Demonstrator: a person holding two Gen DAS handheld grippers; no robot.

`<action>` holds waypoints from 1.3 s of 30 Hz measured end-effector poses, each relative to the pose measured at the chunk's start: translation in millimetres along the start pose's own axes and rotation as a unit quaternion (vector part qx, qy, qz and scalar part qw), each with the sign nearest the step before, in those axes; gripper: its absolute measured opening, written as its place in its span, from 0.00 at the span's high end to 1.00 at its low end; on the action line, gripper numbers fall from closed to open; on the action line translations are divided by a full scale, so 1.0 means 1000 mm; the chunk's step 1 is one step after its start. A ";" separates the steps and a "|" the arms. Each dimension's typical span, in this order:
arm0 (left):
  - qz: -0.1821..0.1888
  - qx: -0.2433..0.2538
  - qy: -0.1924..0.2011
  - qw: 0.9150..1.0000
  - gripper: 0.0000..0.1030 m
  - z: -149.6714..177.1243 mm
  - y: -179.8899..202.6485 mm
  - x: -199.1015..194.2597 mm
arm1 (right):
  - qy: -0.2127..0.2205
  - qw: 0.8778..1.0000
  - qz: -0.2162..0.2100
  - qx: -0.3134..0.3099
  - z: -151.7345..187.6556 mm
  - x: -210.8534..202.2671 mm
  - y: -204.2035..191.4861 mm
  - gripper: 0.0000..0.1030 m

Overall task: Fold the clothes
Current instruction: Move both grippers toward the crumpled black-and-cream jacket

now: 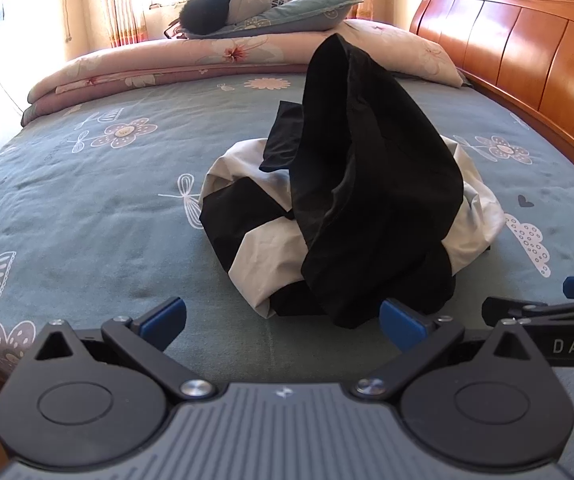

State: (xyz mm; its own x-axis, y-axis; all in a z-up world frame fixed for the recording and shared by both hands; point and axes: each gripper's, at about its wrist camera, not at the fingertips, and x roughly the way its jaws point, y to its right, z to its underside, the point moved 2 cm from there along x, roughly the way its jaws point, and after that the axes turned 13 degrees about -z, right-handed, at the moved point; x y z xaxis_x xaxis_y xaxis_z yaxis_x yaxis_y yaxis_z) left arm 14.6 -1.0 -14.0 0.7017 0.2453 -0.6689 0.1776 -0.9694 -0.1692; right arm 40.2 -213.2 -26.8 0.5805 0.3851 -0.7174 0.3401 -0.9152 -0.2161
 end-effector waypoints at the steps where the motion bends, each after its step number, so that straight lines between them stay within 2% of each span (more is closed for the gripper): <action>1: -0.005 0.004 0.004 1.000 0.01 0.000 0.002 0.000 | 0.000 1.000 0.000 -0.001 0.000 0.000 0.000 0.00; 11: 0.003 -0.013 -0.001 1.000 0.01 -0.005 -0.002 -0.002 | -0.002 1.000 -0.003 -0.003 -0.001 0.000 -0.001 0.00; 33: -0.005 -0.023 -0.002 1.000 0.01 -0.002 -0.005 -0.002 | 0.010 1.000 0.000 -0.006 0.000 -0.002 -0.002 0.00; 39: 0.023 -0.040 -0.001 0.999 0.01 -0.002 -0.010 -0.002 | 0.018 1.000 -0.007 -0.003 0.000 -0.004 -0.002 0.00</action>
State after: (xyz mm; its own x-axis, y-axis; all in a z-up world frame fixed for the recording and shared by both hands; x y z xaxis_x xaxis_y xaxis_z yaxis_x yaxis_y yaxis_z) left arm 12.7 8.5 -9.8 0.7088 0.1996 -0.6766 0.1989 -0.9768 -0.0798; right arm 36.8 -213.5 -23.5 0.6019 0.4025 -0.6898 0.3534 -0.9088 -0.2219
